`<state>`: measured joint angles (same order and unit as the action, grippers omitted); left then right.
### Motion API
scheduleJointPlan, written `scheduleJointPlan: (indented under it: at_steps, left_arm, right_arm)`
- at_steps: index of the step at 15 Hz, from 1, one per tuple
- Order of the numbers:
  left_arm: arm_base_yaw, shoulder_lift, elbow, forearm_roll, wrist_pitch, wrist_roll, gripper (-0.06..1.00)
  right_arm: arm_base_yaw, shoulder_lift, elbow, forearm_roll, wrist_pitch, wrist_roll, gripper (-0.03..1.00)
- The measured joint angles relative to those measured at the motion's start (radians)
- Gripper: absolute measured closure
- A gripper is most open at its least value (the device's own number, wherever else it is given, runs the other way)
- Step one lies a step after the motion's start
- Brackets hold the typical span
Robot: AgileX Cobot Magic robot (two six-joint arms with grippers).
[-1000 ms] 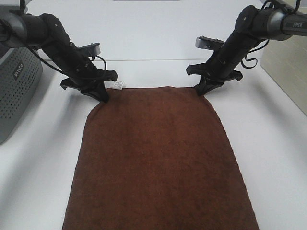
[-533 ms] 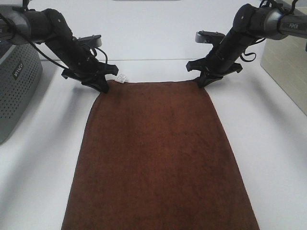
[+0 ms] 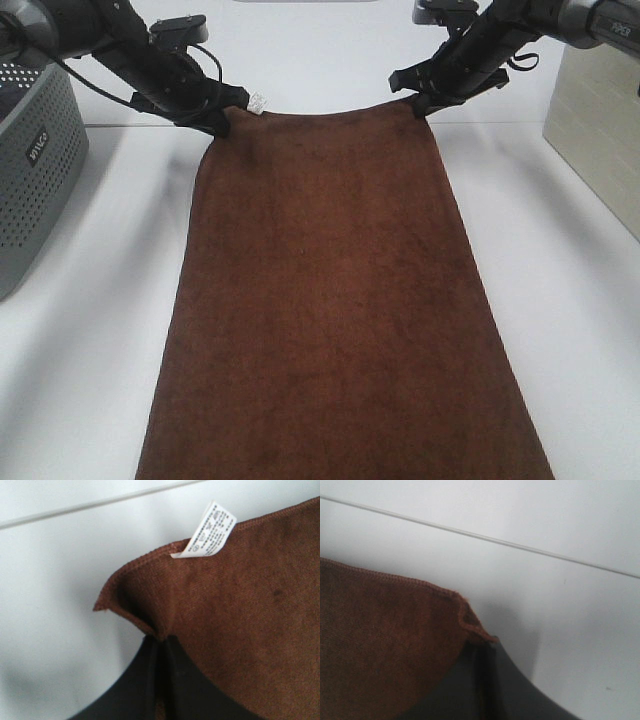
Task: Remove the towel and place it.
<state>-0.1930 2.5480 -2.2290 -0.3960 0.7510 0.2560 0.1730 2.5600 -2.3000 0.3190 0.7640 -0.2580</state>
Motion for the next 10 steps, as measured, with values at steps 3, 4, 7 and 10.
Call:
scheduleJointPlan:
  at_steps: [3,4,7,10]
  left_arm:
    - [-0.002,0.000,0.000,0.000,-0.084,0.010,0.94]
    - [-0.002,0.000,0.000,-0.001,-0.117,0.011,0.94]
    - [-0.002,0.000,0.000,-0.001,-0.179,0.019,0.94]
    - [-0.002,0.000,0.000,0.001,-0.230,0.038,0.94]
  right_arm:
    - [0.000,0.000,-0.004,0.009,-0.056,0.000,0.96]
    - [0.000,0.000,-0.004,0.012,-0.074,0.000,0.96]
    - [0.000,0.000,-0.004,0.037,-0.124,-0.010,0.96]
    - [0.000,0.000,-0.004,0.070,-0.178,-0.042,0.96]
